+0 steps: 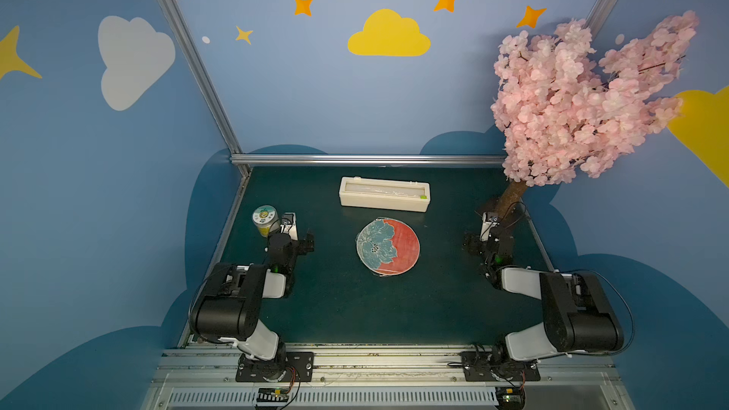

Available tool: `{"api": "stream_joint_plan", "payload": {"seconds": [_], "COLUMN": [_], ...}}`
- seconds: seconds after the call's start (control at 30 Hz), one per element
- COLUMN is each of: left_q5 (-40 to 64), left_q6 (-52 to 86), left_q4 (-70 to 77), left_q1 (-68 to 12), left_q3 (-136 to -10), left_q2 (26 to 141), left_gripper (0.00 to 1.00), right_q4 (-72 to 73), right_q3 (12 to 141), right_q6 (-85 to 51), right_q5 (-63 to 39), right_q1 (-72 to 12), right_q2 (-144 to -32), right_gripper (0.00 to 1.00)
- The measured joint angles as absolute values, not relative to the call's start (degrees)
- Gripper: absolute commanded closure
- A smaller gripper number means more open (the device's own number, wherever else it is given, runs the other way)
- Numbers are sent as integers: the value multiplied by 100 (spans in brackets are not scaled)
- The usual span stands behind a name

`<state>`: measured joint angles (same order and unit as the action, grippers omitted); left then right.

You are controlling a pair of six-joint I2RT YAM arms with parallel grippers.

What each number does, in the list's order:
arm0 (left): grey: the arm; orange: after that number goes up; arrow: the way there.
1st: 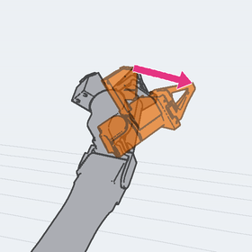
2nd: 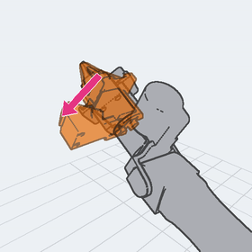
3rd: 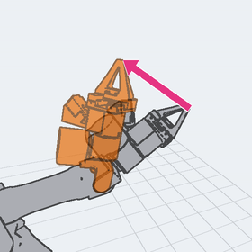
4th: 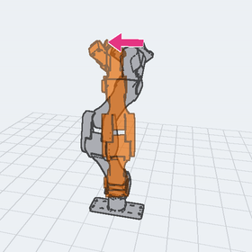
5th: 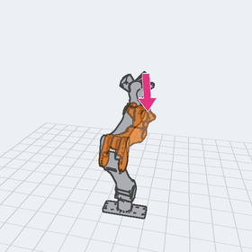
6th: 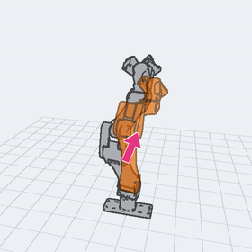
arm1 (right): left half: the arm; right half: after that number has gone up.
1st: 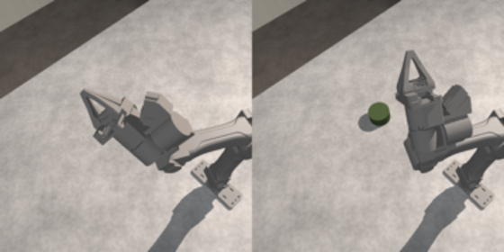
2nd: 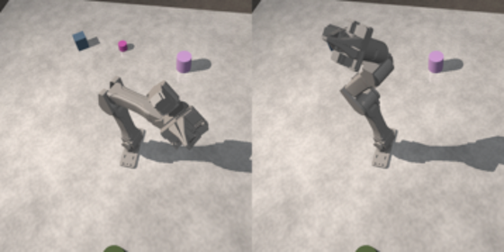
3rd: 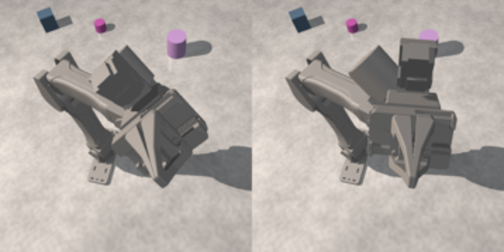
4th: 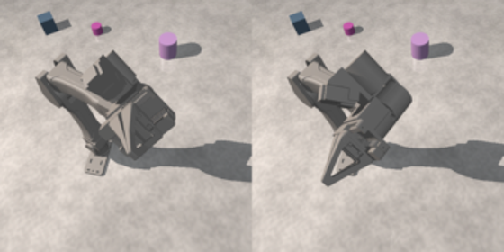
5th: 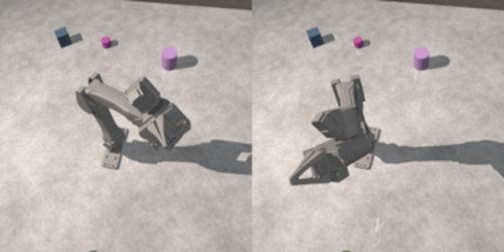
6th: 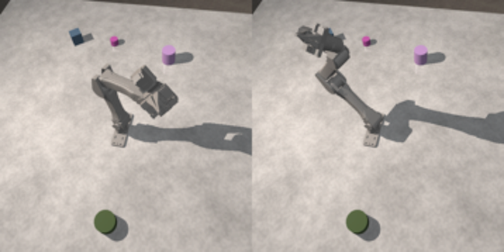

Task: Wrap the plate with plastic wrap
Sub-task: Reset both arms

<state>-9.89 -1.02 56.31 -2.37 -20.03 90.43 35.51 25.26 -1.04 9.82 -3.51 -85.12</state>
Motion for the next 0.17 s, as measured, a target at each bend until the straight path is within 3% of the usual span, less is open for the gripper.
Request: {"api": "stream_joint_plan", "payload": {"seconds": [0.17], "left_q5": [-987], "left_q6": [-97], "left_q4": [5594], "left_q1": [-237], "left_q3": [-2003], "left_q2": [9043], "left_gripper": [0], "right_q4": [3551], "right_q3": [2526], "right_q6": [-104], "right_q5": [982], "right_q1": [-353], "right_q2": [-8503], "right_gripper": [5]}}
